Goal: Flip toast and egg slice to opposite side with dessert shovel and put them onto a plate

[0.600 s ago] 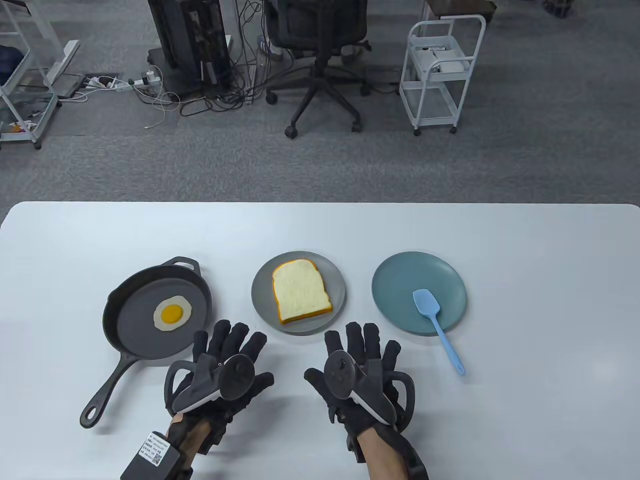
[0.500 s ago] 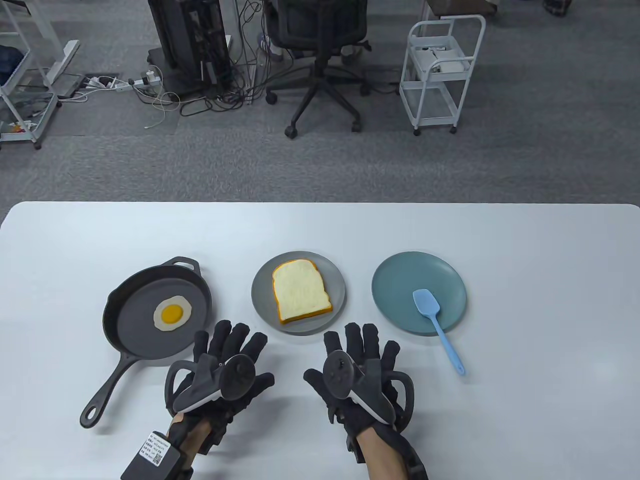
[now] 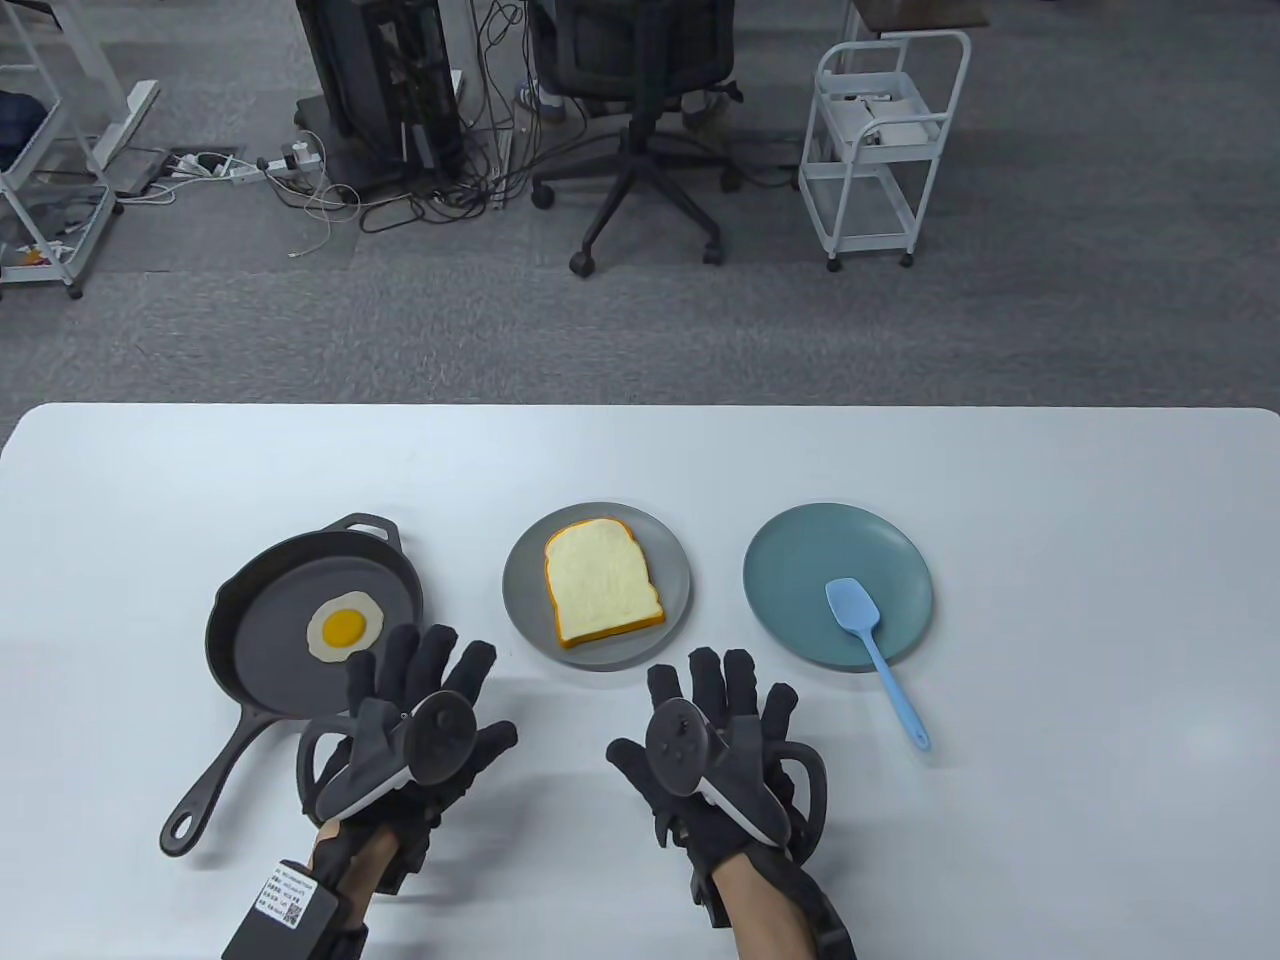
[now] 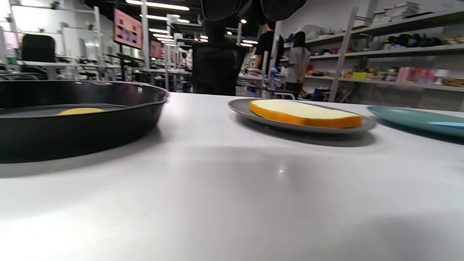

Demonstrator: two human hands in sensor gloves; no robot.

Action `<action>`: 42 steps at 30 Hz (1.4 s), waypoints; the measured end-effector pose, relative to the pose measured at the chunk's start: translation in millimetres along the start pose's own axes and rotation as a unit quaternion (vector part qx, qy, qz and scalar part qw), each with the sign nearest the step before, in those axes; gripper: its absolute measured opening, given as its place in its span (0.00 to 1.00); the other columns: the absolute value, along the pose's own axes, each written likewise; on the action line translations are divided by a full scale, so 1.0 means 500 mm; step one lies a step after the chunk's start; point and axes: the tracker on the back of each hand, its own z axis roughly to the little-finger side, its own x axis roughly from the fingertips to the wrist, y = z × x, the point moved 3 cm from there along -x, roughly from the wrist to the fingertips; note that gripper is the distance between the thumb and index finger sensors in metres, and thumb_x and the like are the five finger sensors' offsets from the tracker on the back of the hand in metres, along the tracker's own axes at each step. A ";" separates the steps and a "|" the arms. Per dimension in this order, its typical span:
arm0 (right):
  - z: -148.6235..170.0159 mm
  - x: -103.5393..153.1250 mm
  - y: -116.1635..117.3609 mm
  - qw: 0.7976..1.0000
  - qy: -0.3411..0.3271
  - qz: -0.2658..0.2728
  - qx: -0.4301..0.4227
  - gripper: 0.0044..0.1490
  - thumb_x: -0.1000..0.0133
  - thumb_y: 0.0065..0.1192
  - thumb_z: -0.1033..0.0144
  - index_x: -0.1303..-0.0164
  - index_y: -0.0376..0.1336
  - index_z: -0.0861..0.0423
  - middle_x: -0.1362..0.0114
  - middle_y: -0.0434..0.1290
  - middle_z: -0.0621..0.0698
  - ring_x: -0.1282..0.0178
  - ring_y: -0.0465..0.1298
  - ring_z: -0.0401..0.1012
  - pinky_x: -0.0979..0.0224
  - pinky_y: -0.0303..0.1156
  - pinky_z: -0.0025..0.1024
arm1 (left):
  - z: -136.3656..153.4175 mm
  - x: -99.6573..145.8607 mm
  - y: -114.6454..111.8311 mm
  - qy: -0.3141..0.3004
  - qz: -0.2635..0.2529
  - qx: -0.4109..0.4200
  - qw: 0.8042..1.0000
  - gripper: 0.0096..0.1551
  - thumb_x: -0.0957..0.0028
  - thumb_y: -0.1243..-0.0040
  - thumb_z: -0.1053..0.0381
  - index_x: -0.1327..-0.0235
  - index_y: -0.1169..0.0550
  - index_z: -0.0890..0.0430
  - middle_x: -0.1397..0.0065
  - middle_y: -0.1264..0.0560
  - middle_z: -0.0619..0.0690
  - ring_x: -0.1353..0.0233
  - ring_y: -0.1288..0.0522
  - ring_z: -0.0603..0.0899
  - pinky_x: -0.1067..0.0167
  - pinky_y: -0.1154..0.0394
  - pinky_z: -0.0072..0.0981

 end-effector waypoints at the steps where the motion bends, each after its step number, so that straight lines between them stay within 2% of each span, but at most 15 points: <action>1: 0.000 0.000 0.000 1.000 0.000 -0.001 0.001 0.58 0.55 0.46 0.25 0.16 0.51 0.45 0.06 0.49 0.57 0.09 0.43 0.60 0.21 0.38 0.73 | 0.012 -0.001 0.002 0.010 -0.003 0.000 1.000 0.53 0.62 0.66 0.21 0.18 0.49 0.37 0.10 0.52 0.54 0.12 0.56 0.71 0.23 0.59 0.73; 6: -0.002 0.000 0.002 1.000 0.000 -0.013 0.002 0.58 0.54 0.46 0.25 0.15 0.51 0.45 0.06 0.48 0.58 0.09 0.43 0.60 0.21 0.38 0.73 | 0.104 0.002 0.008 0.092 -0.025 -0.003 0.995 0.57 0.63 0.62 0.20 0.18 0.51 0.41 0.10 0.54 0.56 0.13 0.56 0.71 0.23 0.59 0.73; 10: -0.002 0.000 0.003 1.000 0.000 -0.016 -0.001 0.58 0.54 0.46 0.26 0.15 0.51 0.46 0.06 0.49 0.58 0.09 0.44 0.60 0.21 0.39 0.73 | 0.169 0.008 -0.006 0.154 -0.014 0.011 0.988 0.61 0.63 0.59 0.19 0.18 0.55 0.45 0.11 0.55 0.57 0.13 0.57 0.72 0.23 0.58 0.72; 11: -0.002 0.000 0.004 1.000 -0.001 -0.016 -0.001 0.58 0.54 0.46 0.26 0.15 0.51 0.46 0.06 0.49 0.58 0.09 0.44 0.60 0.21 0.39 0.73 | 0.194 0.010 -0.017 0.183 0.005 0.016 0.983 0.62 0.63 0.57 0.20 0.18 0.55 0.46 0.11 0.56 0.58 0.13 0.58 0.72 0.23 0.59 0.72; 13: -0.003 0.000 0.004 1.000 -0.001 -0.016 -0.001 0.58 0.54 0.46 0.26 0.15 0.51 0.46 0.06 0.49 0.58 0.09 0.44 0.60 0.21 0.39 0.73 | 0.231 0.017 -0.030 0.254 0.032 0.010 0.967 0.63 0.62 0.48 0.24 0.18 0.55 0.48 0.11 0.55 0.58 0.14 0.57 0.73 0.23 0.58 0.72; 16: -0.004 -0.001 0.005 1.000 -0.002 -0.016 -0.001 0.58 0.54 0.46 0.26 0.15 0.51 0.46 0.06 0.49 0.59 0.09 0.44 0.61 0.21 0.39 0.73 | 0.281 0.035 -0.051 0.359 0.088 0.005 0.929 0.64 0.61 0.40 0.29 0.19 0.55 0.51 0.11 0.55 0.59 0.14 0.57 0.74 0.23 0.57 0.71; 19: -0.006 -0.001 0.008 1.000 -0.003 -0.024 -0.001 0.58 0.54 0.46 0.26 0.15 0.51 0.47 0.06 0.49 0.59 0.09 0.44 0.61 0.21 0.40 0.72 | 0.313 0.047 -0.071 0.399 0.116 0.036 0.909 0.64 0.61 0.38 0.31 0.19 0.54 0.51 0.12 0.55 0.60 0.15 0.57 0.75 0.23 0.57 0.71; 22: -0.008 -0.001 0.009 1.000 -0.005 -0.026 0.000 0.58 0.54 0.46 0.26 0.15 0.51 0.47 0.06 0.49 0.59 0.09 0.44 0.61 0.21 0.40 0.72 | 0.330 0.053 -0.091 0.415 0.151 0.049 0.896 0.64 0.60 0.38 0.30 0.19 0.55 0.52 0.12 0.55 0.60 0.15 0.56 0.75 0.22 0.56 0.69; 24: -0.008 -0.001 0.009 1.000 -0.006 -0.025 -0.001 0.58 0.54 0.46 0.26 0.15 0.51 0.47 0.06 0.49 0.59 0.09 0.44 0.61 0.21 0.40 0.72 | 0.336 0.052 -0.100 0.419 0.157 0.050 0.893 0.64 0.60 0.39 0.30 0.19 0.55 0.53 0.12 0.54 0.61 0.15 0.51 0.74 0.22 0.52 0.68; 28: -0.010 -0.002 0.011 1.000 -0.008 -0.028 -0.002 0.58 0.54 0.47 0.26 0.15 0.51 0.47 0.06 0.49 0.59 0.09 0.44 0.61 0.21 0.40 0.72 | 0.339 0.048 -0.106 0.430 0.142 0.040 0.891 0.60 0.60 0.38 0.32 0.19 0.49 0.53 0.15 0.45 0.59 0.20 0.36 0.68 0.24 0.42 0.63; 33: -0.009 -0.003 0.011 1.000 -0.008 -0.029 -0.007 0.58 0.54 0.47 0.26 0.15 0.51 0.47 0.06 0.50 0.59 0.09 0.45 0.61 0.21 0.40 0.72 | 0.342 0.043 -0.121 0.425 0.139 0.035 0.894 0.55 0.61 0.38 0.32 0.21 0.43 0.52 0.19 0.39 0.56 0.25 0.32 0.66 0.26 0.38 0.61; 38: -0.012 -0.002 0.015 0.999 -0.011 -0.034 -0.005 0.58 0.54 0.47 0.26 0.15 0.51 0.47 0.06 0.50 0.59 0.10 0.45 0.61 0.21 0.40 0.72 | 0.346 0.043 -0.113 0.434 0.102 0.006 0.895 0.41 0.60 0.37 0.34 0.32 0.29 0.47 0.35 0.24 0.48 0.42 0.20 0.58 0.34 0.28 0.54; 39: -0.012 -0.003 0.014 0.999 -0.011 -0.035 -0.005 0.58 0.54 0.47 0.26 0.15 0.51 0.48 0.06 0.50 0.59 0.10 0.45 0.61 0.21 0.40 0.72 | 0.348 0.046 -0.112 0.442 0.086 0.005 0.893 0.37 0.59 0.37 0.35 0.35 0.26 0.46 0.40 0.21 0.46 0.48 0.18 0.55 0.37 0.25 0.51; 41: -0.012 -0.003 0.014 0.999 -0.010 -0.034 -0.006 0.57 0.53 0.48 0.27 0.16 0.51 0.48 0.06 0.50 0.59 0.10 0.45 0.61 0.21 0.40 0.72 | 0.354 0.050 -0.111 0.448 0.057 0.009 0.892 0.28 0.59 0.36 0.36 0.46 0.21 0.43 0.60 0.15 0.38 0.68 0.16 0.50 0.53 0.18 0.45; 42: -0.011 -0.003 0.014 0.999 -0.010 -0.034 -0.006 0.57 0.53 0.48 0.27 0.16 0.51 0.48 0.06 0.50 0.59 0.10 0.45 0.61 0.21 0.40 0.72 | 0.355 0.052 -0.113 0.453 0.056 0.023 0.890 0.25 0.59 0.36 0.35 0.51 0.19 0.43 0.67 0.14 0.37 0.74 0.17 0.49 0.58 0.17 0.44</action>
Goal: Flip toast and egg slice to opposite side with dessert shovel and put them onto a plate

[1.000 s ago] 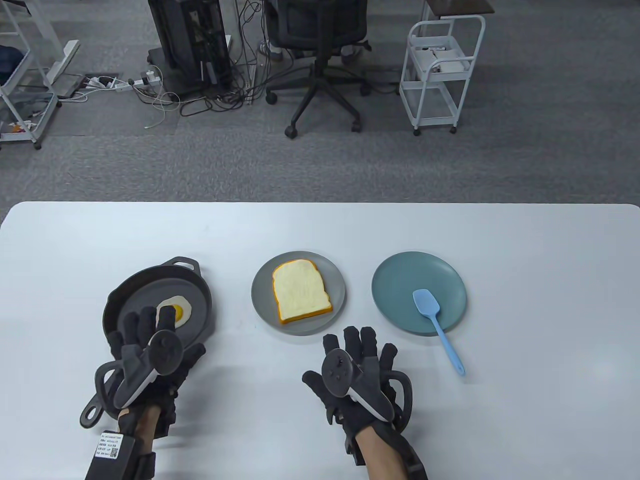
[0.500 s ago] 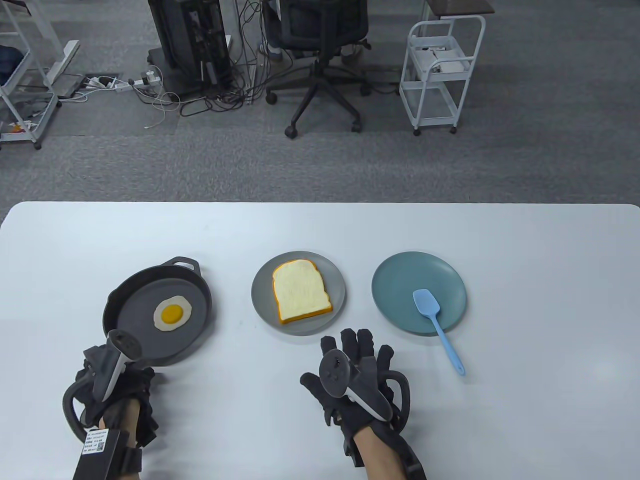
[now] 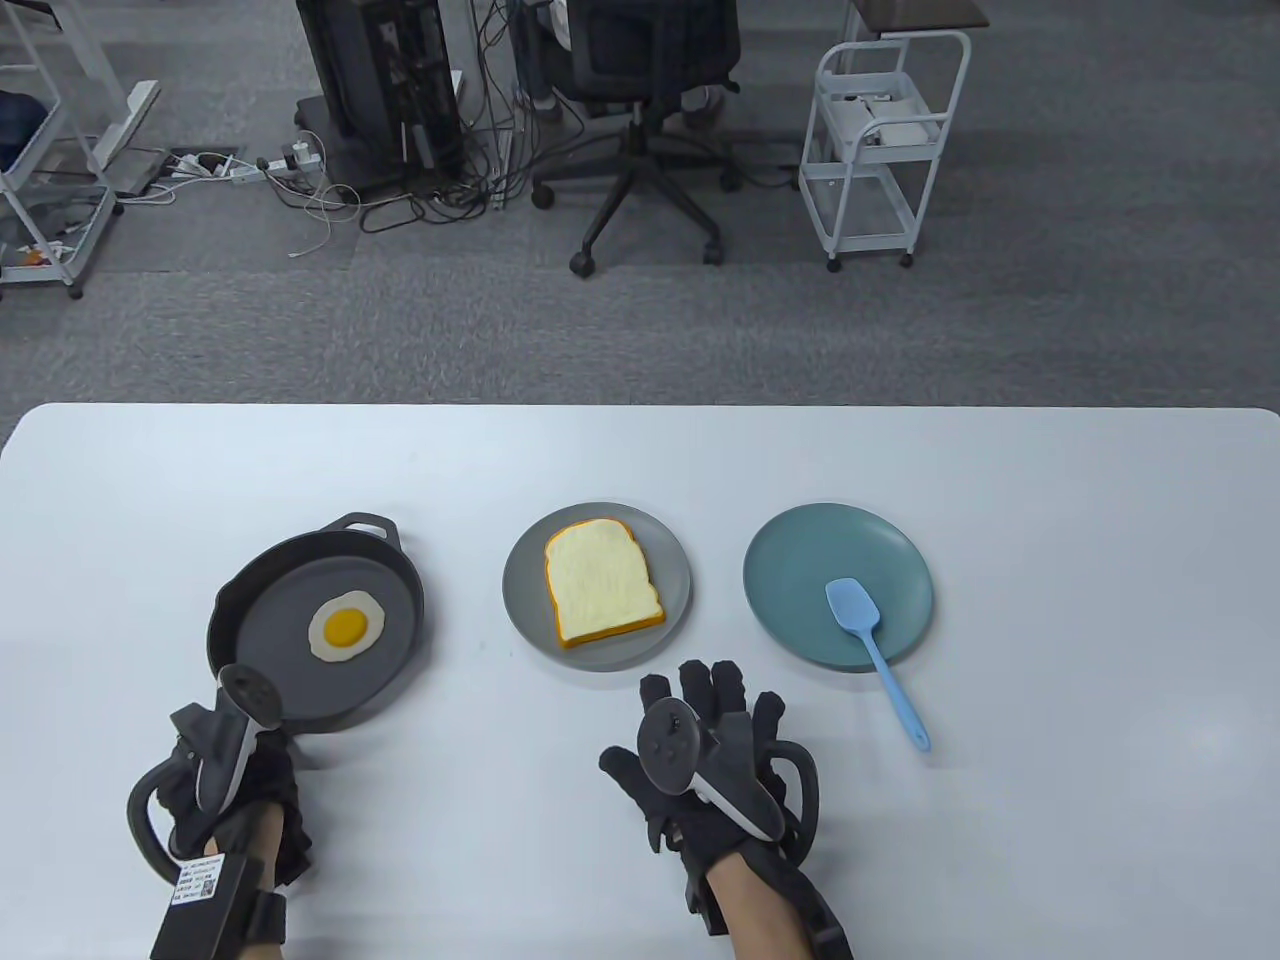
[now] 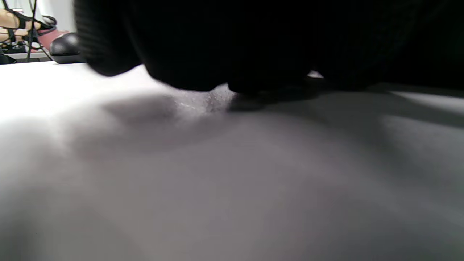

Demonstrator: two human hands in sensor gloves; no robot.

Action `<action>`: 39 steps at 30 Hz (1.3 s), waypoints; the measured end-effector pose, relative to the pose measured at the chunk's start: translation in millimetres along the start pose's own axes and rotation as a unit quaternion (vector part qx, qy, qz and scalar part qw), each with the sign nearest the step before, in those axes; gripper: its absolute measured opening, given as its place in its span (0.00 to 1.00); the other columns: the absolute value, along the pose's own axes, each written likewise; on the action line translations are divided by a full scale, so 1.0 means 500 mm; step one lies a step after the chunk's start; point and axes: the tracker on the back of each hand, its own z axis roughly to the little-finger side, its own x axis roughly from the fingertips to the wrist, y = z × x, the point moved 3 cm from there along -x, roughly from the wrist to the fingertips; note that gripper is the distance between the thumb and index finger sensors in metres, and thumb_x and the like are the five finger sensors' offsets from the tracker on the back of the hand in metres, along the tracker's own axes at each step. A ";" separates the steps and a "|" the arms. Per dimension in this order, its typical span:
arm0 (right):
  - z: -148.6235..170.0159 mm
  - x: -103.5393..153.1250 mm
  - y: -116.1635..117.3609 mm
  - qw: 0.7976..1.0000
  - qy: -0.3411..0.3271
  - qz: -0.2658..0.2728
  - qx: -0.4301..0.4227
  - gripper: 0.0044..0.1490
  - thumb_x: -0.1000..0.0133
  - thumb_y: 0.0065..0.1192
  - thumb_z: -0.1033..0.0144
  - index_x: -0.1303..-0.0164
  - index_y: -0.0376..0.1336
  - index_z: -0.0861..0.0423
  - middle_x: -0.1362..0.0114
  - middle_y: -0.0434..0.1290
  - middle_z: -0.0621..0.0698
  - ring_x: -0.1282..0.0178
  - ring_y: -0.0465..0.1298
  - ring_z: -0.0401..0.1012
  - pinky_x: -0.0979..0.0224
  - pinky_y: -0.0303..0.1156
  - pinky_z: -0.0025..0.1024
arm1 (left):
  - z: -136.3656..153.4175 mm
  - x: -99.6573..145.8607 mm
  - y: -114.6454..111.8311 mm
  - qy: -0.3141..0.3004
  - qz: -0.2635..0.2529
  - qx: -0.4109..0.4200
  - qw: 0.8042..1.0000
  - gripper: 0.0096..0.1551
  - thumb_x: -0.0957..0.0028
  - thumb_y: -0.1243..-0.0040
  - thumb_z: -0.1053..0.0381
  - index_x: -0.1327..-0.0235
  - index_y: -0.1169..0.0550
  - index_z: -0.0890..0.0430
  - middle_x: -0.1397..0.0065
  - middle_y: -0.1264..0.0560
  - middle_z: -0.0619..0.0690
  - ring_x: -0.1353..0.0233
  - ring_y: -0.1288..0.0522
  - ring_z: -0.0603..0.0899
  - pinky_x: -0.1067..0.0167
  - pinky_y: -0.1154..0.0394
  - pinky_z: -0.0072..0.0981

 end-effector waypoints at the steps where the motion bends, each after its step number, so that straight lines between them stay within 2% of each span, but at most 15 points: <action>1: 0.001 0.000 0.000 1.000 0.001 -0.001 0.001 0.57 0.53 0.49 0.28 0.16 0.51 0.48 0.06 0.50 0.59 0.10 0.45 0.61 0.21 0.40 0.72 | 0.002 0.001 -0.002 0.006 0.006 0.012 1.000 0.23 0.60 0.35 0.35 0.55 0.18 0.43 0.70 0.14 0.37 0.77 0.18 0.49 0.61 0.17 0.43; 5: 0.004 0.000 0.000 1.000 0.003 -0.001 -0.005 0.57 0.53 0.48 0.28 0.16 0.52 0.48 0.06 0.50 0.59 0.10 0.46 0.61 0.21 0.40 0.72 | 0.003 0.004 0.001 0.008 0.001 0.022 1.000 0.21 0.60 0.34 0.33 0.59 0.15 0.43 0.76 0.15 0.35 0.81 0.19 0.47 0.66 0.17 0.41; 10: 0.007 0.000 -0.002 1.000 0.005 0.001 -0.009 0.57 0.53 0.48 0.27 0.16 0.51 0.48 0.06 0.50 0.59 0.10 0.45 0.61 0.21 0.40 0.72 | 0.010 0.014 0.017 0.023 -0.042 0.056 0.997 0.22 0.59 0.35 0.33 0.58 0.15 0.43 0.78 0.16 0.35 0.83 0.19 0.46 0.69 0.17 0.40; 18: 0.014 -0.001 -0.007 1.000 0.009 0.007 -0.016 0.58 0.53 0.48 0.27 0.16 0.51 0.48 0.06 0.50 0.60 0.10 0.45 0.61 0.21 0.40 0.73 | -0.005 0.045 0.073 -0.019 -0.058 0.087 0.994 0.22 0.60 0.33 0.33 0.61 0.13 0.44 0.81 0.16 0.35 0.84 0.20 0.47 0.70 0.17 0.41; 22: 0.015 -0.001 -0.008 1.000 0.009 0.010 -0.019 0.58 0.53 0.48 0.27 0.16 0.51 0.48 0.06 0.50 0.59 0.10 0.45 0.61 0.21 0.40 0.73 | -0.035 0.079 0.102 -0.068 -0.068 0.086 0.992 0.22 0.62 0.32 0.31 0.64 0.12 0.44 0.83 0.17 0.36 0.85 0.20 0.47 0.70 0.17 0.41; 29: 0.020 -0.002 -0.010 0.999 0.011 0.016 -0.026 0.58 0.53 0.47 0.27 0.15 0.51 0.48 0.06 0.50 0.59 0.10 0.45 0.61 0.21 0.40 0.73 | -0.122 0.170 0.140 -0.201 -0.082 0.049 0.975 0.21 0.64 0.31 0.30 0.66 0.11 0.42 0.83 0.16 0.35 0.84 0.19 0.47 0.67 0.17 0.41; 34: 0.024 0.001 -0.021 0.998 0.009 0.041 -0.040 0.58 0.54 0.47 0.27 0.16 0.51 0.48 0.07 0.50 0.60 0.10 0.46 0.61 0.21 0.40 0.72 | -0.171 0.216 0.142 -0.287 -0.073 0.014 0.955 0.21 0.65 0.31 0.30 0.66 0.11 0.41 0.83 0.16 0.35 0.84 0.19 0.47 0.66 0.17 0.42; 39: 0.030 0.010 -0.041 0.994 0.003 0.090 -0.063 0.58 0.54 0.47 0.27 0.16 0.50 0.49 0.07 0.50 0.59 0.10 0.46 0.60 0.21 0.41 0.72 | -0.210 0.245 0.120 -0.354 -0.053 -0.016 0.934 0.21 0.66 0.30 0.30 0.67 0.11 0.41 0.83 0.16 0.35 0.83 0.19 0.48 0.64 0.17 0.42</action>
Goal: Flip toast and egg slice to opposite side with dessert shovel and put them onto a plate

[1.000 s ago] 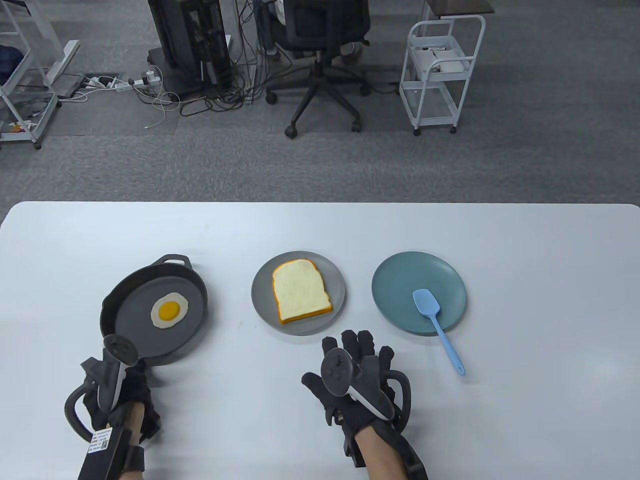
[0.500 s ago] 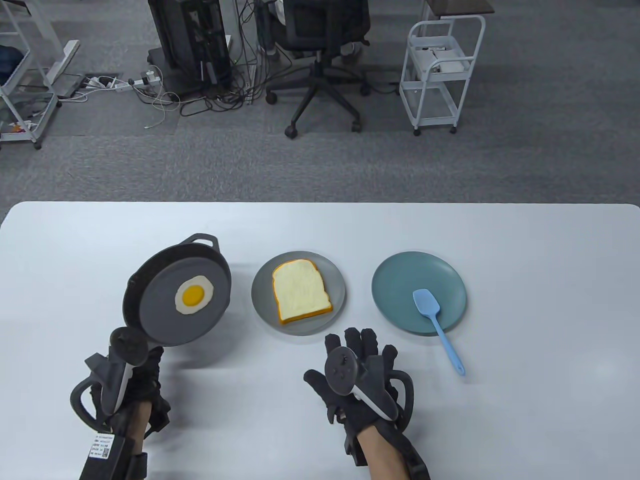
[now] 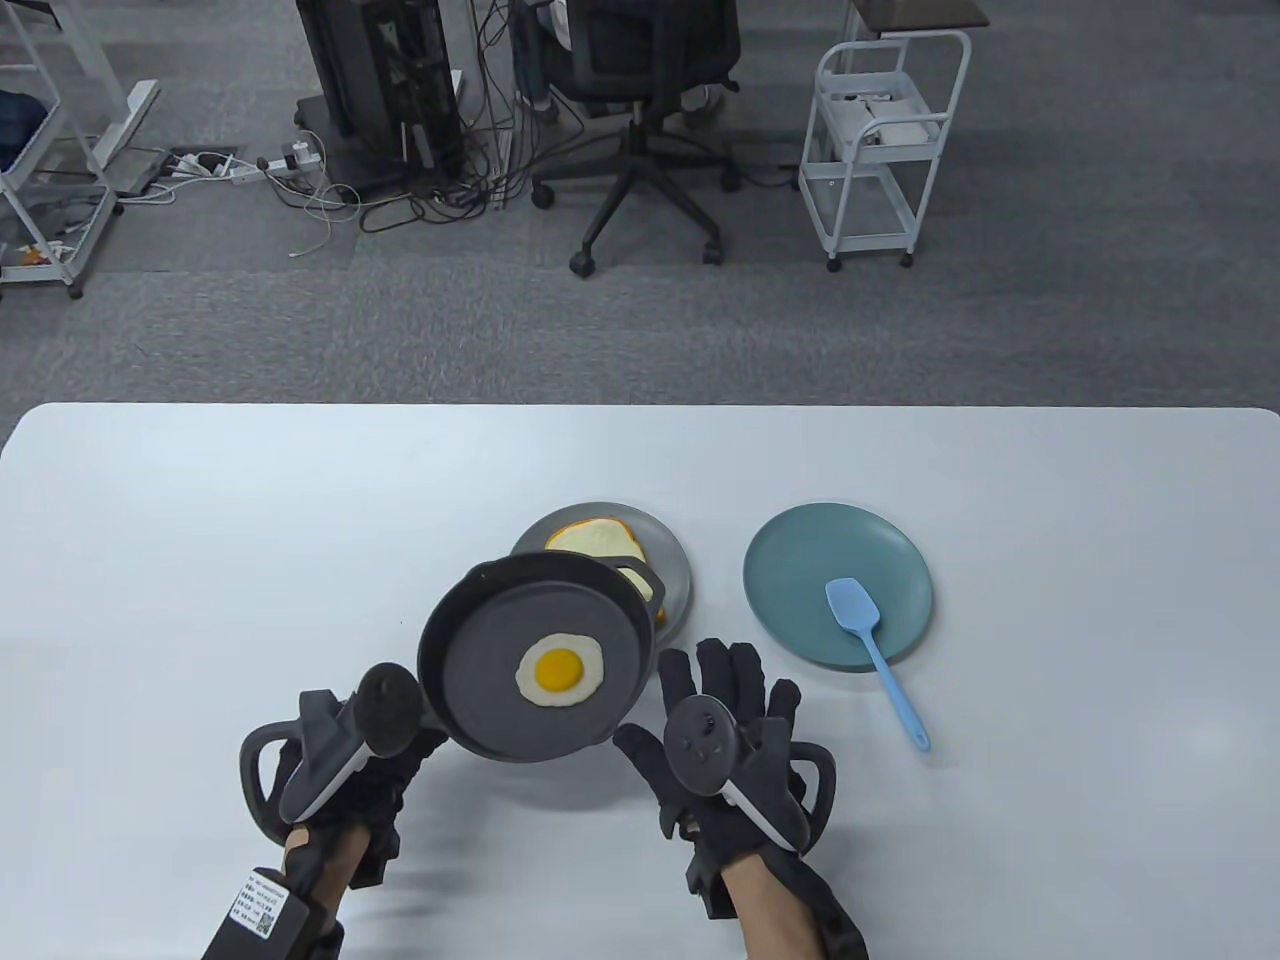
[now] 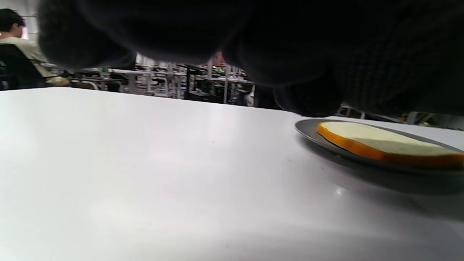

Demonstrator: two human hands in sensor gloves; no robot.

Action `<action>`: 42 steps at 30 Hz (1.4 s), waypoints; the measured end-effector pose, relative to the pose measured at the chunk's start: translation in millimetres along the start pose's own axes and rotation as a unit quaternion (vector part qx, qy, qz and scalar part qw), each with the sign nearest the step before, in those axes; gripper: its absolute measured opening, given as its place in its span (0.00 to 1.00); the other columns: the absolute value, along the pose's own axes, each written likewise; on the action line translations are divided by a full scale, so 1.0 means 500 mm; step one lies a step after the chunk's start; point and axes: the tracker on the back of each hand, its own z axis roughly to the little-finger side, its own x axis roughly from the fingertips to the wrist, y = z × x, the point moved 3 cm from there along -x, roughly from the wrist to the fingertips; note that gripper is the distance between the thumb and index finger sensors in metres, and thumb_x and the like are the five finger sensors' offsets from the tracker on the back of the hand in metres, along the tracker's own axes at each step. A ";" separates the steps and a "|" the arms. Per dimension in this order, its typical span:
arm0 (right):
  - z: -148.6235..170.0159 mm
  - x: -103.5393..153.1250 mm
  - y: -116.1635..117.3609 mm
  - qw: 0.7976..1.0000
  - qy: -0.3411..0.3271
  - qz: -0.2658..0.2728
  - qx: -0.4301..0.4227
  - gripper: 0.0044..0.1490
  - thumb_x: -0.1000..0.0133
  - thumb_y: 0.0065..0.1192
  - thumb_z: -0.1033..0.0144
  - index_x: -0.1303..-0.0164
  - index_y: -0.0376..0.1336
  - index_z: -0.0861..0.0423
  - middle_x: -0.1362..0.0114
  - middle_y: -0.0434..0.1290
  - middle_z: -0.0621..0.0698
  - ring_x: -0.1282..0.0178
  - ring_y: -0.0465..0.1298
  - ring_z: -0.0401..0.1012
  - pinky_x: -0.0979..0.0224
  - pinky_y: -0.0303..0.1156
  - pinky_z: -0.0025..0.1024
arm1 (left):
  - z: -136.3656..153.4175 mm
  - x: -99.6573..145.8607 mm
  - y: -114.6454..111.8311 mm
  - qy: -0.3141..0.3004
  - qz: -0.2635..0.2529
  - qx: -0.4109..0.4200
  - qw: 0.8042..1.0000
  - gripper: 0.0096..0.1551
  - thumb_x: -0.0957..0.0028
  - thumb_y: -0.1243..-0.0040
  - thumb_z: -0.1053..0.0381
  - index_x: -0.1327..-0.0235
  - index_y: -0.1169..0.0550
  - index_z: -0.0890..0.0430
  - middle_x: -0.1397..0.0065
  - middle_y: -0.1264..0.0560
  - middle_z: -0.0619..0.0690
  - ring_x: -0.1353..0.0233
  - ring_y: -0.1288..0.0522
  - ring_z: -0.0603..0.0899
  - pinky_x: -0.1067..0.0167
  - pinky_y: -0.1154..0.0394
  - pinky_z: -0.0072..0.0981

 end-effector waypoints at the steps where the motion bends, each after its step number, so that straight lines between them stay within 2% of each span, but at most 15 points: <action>1: 0.000 0.001 -0.005 1.000 -0.001 0.008 -0.003 0.58 0.54 0.47 0.27 0.16 0.50 0.49 0.07 0.50 0.60 0.10 0.46 0.60 0.21 0.41 0.72 | -0.010 -0.001 -0.005 -0.014 0.006 -0.008 1.000 0.21 0.66 0.30 0.30 0.67 0.11 0.40 0.83 0.16 0.35 0.83 0.19 0.48 0.64 0.17 0.42; 7: -0.002 0.001 -0.002 1.000 -0.002 0.001 0.003 0.58 0.54 0.47 0.27 0.16 0.51 0.49 0.07 0.50 0.59 0.10 0.46 0.60 0.21 0.41 0.72 | -0.059 -0.001 -0.034 -0.109 0.037 -0.026 0.993 0.21 0.68 0.29 0.30 0.68 0.10 0.39 0.83 0.15 0.35 0.82 0.18 0.48 0.62 0.17 0.42; 15: 0.001 -0.004 0.014 0.999 0.005 -0.027 0.017 0.58 0.54 0.47 0.27 0.16 0.51 0.49 0.07 0.51 0.60 0.10 0.46 0.61 0.21 0.41 0.72 | -0.085 -0.006 -0.071 -0.170 0.085 -0.030 0.981 0.22 0.74 0.26 0.31 0.71 0.09 0.39 0.81 0.14 0.35 0.79 0.16 0.49 0.55 0.17 0.45; 19: -0.003 -0.004 0.019 0.999 0.003 -0.035 0.022 0.58 0.53 0.47 0.27 0.16 0.51 0.49 0.07 0.51 0.60 0.10 0.46 0.61 0.21 0.41 0.72 | -0.087 -0.009 -0.082 -0.175 0.093 -0.038 0.979 0.22 0.74 0.25 0.32 0.70 0.09 0.40 0.79 0.13 0.36 0.77 0.15 0.50 0.52 0.18 0.46; 24: -0.006 -0.004 0.028 0.999 0.001 -0.047 0.026 0.58 0.53 0.47 0.27 0.16 0.51 0.49 0.07 0.51 0.60 0.10 0.47 0.61 0.21 0.42 0.72 | -0.090 -0.009 -0.098 -0.171 0.111 -0.069 0.977 0.22 0.73 0.25 0.34 0.65 0.11 0.39 0.72 0.12 0.37 0.70 0.13 0.51 0.42 0.21 0.51; 28: -0.008 -0.005 0.033 0.998 0.002 -0.057 0.030 0.58 0.53 0.47 0.27 0.16 0.51 0.49 0.07 0.51 0.60 0.10 0.47 0.61 0.21 0.42 0.72 | -0.091 -0.013 -0.117 -0.163 0.146 -0.090 0.972 0.24 0.70 0.26 0.35 0.60 0.12 0.38 0.66 0.12 0.38 0.65 0.12 0.52 0.38 0.22 0.53; 31: -0.009 -0.005 0.034 0.998 0.002 -0.062 0.032 0.58 0.53 0.47 0.27 0.16 0.51 0.49 0.07 0.51 0.60 0.10 0.47 0.61 0.21 0.42 0.72 | -0.093 -0.011 -0.133 -0.146 0.186 -0.110 0.965 0.25 0.69 0.27 0.35 0.55 0.15 0.37 0.57 0.12 0.40 0.57 0.12 0.53 0.35 0.25 0.55; 33: -0.010 -0.004 0.033 0.997 0.002 -0.065 0.033 0.58 0.53 0.47 0.27 0.16 0.50 0.49 0.07 0.51 0.60 0.10 0.47 0.61 0.21 0.42 0.72 | -0.096 -0.010 -0.131 -0.140 0.181 -0.120 0.966 0.26 0.68 0.28 0.36 0.55 0.15 0.38 0.50 0.13 0.42 0.52 0.12 0.55 0.34 0.26 0.55; 36: -0.011 -0.003 0.032 0.997 0.001 -0.067 0.035 0.58 0.53 0.47 0.27 0.15 0.50 0.49 0.07 0.50 0.60 0.10 0.47 0.61 0.21 0.42 0.72 | -0.100 -0.007 -0.130 -0.136 0.178 -0.134 0.965 0.28 0.69 0.28 0.35 0.52 0.16 0.38 0.47 0.14 0.42 0.49 0.12 0.55 0.33 0.27 0.56; 39: -0.012 -0.004 0.032 0.997 0.001 -0.069 0.034 0.58 0.53 0.47 0.27 0.15 0.50 0.49 0.07 0.50 0.60 0.10 0.46 0.61 0.21 0.42 0.72 | -0.098 -0.010 -0.129 -0.140 0.172 -0.132 0.966 0.30 0.70 0.29 0.33 0.51 0.16 0.40 0.47 0.14 0.42 0.49 0.12 0.55 0.33 0.27 0.55; 42: -0.012 -0.004 0.033 0.997 0.002 -0.069 0.033 0.58 0.53 0.47 0.27 0.15 0.50 0.49 0.07 0.50 0.60 0.10 0.46 0.61 0.21 0.42 0.72 | -0.090 -0.011 -0.129 -0.139 0.189 -0.116 0.965 0.34 0.71 0.30 0.32 0.49 0.17 0.41 0.45 0.14 0.42 0.47 0.13 0.56 0.32 0.27 0.56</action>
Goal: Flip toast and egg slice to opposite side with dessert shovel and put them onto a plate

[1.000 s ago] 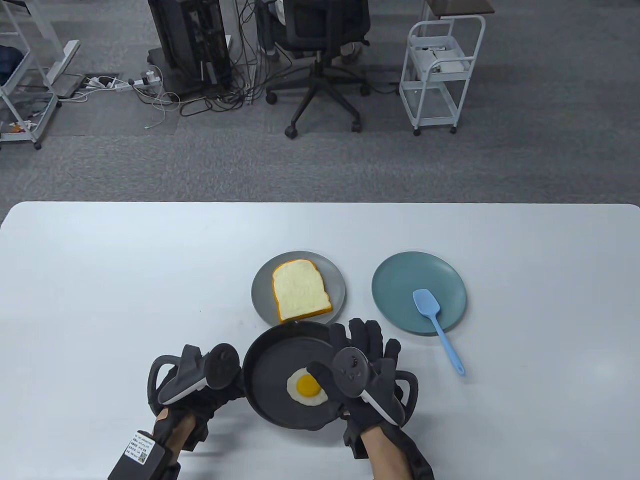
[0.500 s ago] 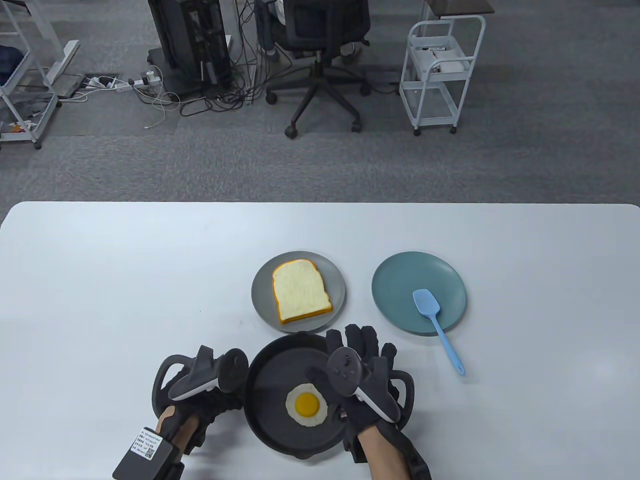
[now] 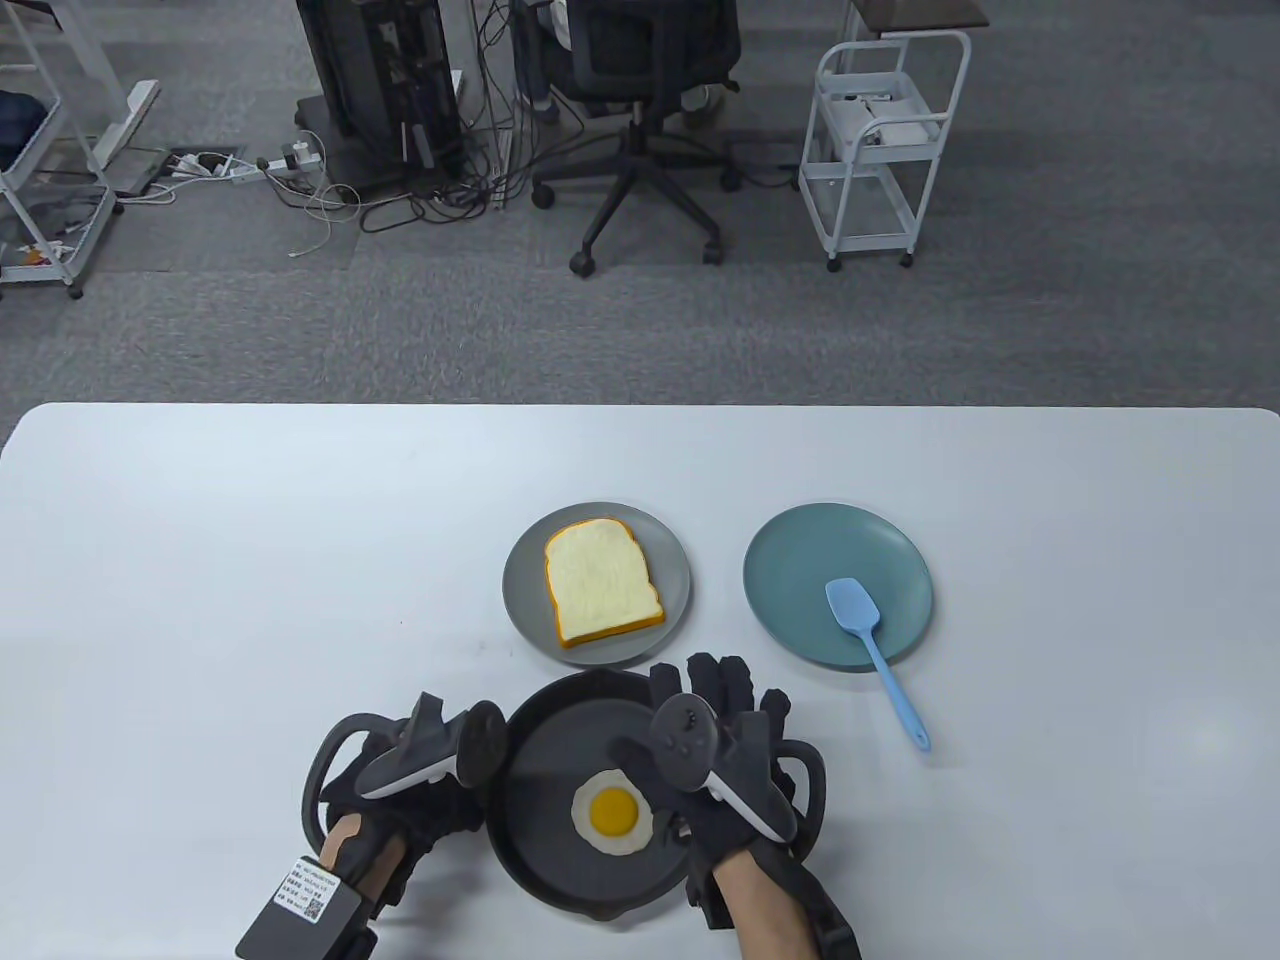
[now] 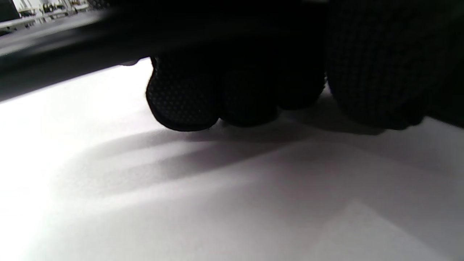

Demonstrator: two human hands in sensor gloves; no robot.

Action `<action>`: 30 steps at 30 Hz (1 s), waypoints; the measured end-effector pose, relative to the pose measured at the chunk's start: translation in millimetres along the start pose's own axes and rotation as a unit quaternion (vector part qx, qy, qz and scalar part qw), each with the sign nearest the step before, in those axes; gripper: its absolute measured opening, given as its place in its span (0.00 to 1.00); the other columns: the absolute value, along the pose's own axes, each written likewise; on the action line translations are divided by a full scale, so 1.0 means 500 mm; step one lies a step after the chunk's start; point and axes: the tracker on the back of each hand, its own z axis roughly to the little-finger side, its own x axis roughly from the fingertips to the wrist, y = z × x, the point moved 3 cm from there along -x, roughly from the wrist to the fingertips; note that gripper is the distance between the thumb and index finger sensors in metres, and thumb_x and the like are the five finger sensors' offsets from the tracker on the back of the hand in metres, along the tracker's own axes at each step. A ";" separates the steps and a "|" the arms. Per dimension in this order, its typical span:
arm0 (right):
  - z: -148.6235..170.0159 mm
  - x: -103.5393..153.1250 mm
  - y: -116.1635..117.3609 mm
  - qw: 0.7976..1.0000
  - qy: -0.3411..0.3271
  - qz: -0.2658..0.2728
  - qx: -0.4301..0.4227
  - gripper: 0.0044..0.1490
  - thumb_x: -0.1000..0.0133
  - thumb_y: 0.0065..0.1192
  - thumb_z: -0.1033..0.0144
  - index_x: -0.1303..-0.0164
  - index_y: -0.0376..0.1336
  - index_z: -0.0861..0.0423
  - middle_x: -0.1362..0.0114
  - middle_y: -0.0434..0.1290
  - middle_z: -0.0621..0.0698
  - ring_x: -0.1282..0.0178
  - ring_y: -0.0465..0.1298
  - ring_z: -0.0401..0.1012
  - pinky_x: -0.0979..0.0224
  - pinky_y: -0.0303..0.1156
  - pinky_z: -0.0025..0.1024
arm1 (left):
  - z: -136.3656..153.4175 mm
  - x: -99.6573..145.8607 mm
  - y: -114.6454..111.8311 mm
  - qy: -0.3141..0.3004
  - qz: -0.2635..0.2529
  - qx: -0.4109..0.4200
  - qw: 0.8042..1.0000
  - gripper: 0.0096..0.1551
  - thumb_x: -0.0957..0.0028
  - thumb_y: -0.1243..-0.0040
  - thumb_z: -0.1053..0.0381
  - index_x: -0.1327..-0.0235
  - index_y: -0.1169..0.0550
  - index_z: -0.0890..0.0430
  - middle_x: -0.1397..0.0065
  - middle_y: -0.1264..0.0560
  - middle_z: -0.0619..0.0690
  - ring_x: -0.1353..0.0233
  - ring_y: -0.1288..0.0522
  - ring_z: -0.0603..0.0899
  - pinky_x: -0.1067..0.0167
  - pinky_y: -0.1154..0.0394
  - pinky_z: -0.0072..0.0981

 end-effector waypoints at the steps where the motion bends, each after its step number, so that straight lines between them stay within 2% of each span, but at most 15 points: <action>1: 0.000 0.000 0.000 1.000 0.000 0.000 0.000 0.58 0.53 0.47 0.27 0.15 0.50 0.49 0.07 0.50 0.60 0.10 0.47 0.61 0.21 0.42 0.72 | 0.002 0.001 0.000 -0.001 0.004 0.004 1.000 0.35 0.71 0.30 0.31 0.48 0.17 0.41 0.44 0.15 0.43 0.46 0.13 0.56 0.32 0.28 0.56; 8: -0.002 0.001 0.001 1.000 0.000 -0.004 0.002 0.58 0.53 0.47 0.27 0.15 0.50 0.49 0.07 0.50 0.60 0.10 0.46 0.61 0.21 0.42 0.72 | 0.043 0.028 0.023 0.007 0.020 0.080 0.997 0.46 0.72 0.34 0.26 0.37 0.22 0.43 0.30 0.20 0.46 0.33 0.17 0.60 0.28 0.32 0.60; 10: -0.003 0.000 0.001 1.000 -0.001 -0.004 0.002 0.58 0.53 0.47 0.27 0.15 0.50 0.49 0.07 0.49 0.60 0.10 0.46 0.61 0.21 0.42 0.72 | 0.056 0.037 0.037 0.003 0.011 0.099 0.995 0.49 0.71 0.43 0.22 0.34 0.24 0.43 0.27 0.21 0.48 0.30 0.19 0.62 0.27 0.34 0.61; 14: -0.008 -0.002 0.007 1.000 -0.004 -0.008 0.009 0.58 0.53 0.47 0.27 0.15 0.50 0.49 0.07 0.49 0.60 0.10 0.46 0.61 0.21 0.42 0.72 | 0.068 0.050 0.070 0.015 -0.047 0.123 0.991 0.51 0.66 0.48 0.22 0.28 0.28 0.44 0.22 0.26 0.52 0.25 0.25 0.66 0.25 0.37 0.64; 16: -0.009 -0.002 0.009 1.000 -0.004 -0.011 0.011 0.58 0.53 0.47 0.27 0.15 0.50 0.49 0.07 0.49 0.60 0.10 0.46 0.61 0.21 0.42 0.72 | 0.071 0.054 0.081 0.032 -0.082 0.132 0.987 0.58 0.66 0.54 0.22 0.20 0.41 0.48 0.17 0.33 0.53 0.21 0.30 0.67 0.25 0.38 0.63; 17: -0.009 -0.002 0.010 1.000 -0.004 -0.012 0.013 0.58 0.53 0.47 0.27 0.15 0.50 0.49 0.07 0.49 0.60 0.10 0.46 0.61 0.21 0.41 0.72 | 0.075 0.059 0.088 0.032 -0.119 0.143 0.982 0.59 0.66 0.55 0.22 0.19 0.43 0.48 0.16 0.35 0.54 0.19 0.32 0.68 0.24 0.39 0.64; 19: -0.008 -0.002 0.010 1.000 -0.002 -0.013 0.013 0.58 0.53 0.47 0.27 0.15 0.50 0.49 0.07 0.49 0.60 0.10 0.46 0.61 0.21 0.41 0.72 | 0.085 0.064 0.094 0.037 -0.148 0.157 0.976 0.60 0.65 0.57 0.20 0.17 0.46 0.46 0.12 0.42 0.54 0.15 0.40 0.70 0.22 0.44 0.67; 21: -0.009 -0.002 0.012 1.000 -0.002 -0.015 0.015 0.58 0.53 0.47 0.27 0.15 0.50 0.49 0.07 0.49 0.60 0.10 0.46 0.61 0.21 0.41 0.72 | 0.101 0.065 0.092 0.048 -0.170 0.154 0.972 0.60 0.65 0.57 0.20 0.17 0.48 0.44 0.10 0.46 0.53 0.13 0.47 0.71 0.21 0.50 0.70; 23: -0.009 -0.002 0.015 1.000 -0.002 -0.017 0.018 0.58 0.53 0.47 0.27 0.15 0.50 0.49 0.07 0.49 0.60 0.10 0.46 0.61 0.21 0.42 0.72 | 0.122 0.061 0.081 0.065 -0.197 0.141 0.968 0.59 0.65 0.55 0.21 0.18 0.46 0.43 0.11 0.46 0.53 0.12 0.49 0.71 0.22 0.51 0.71; 25: -0.009 -0.003 0.018 1.000 -0.001 -0.020 0.020 0.58 0.53 0.47 0.27 0.15 0.50 0.49 0.07 0.49 0.60 0.10 0.46 0.61 0.21 0.41 0.72 | 0.142 0.057 0.060 0.075 -0.177 0.123 0.974 0.59 0.66 0.56 0.21 0.18 0.46 0.44 0.11 0.47 0.54 0.13 0.50 0.71 0.22 0.52 0.71; 30: -0.002 -0.007 0.026 0.999 0.007 -0.021 0.025 0.58 0.53 0.47 0.27 0.15 0.50 0.49 0.07 0.49 0.60 0.10 0.46 0.61 0.21 0.41 0.72 | 0.170 0.061 0.029 0.080 -0.192 0.131 0.969 0.59 0.65 0.56 0.21 0.18 0.46 0.45 0.11 0.47 0.55 0.13 0.50 0.71 0.22 0.52 0.71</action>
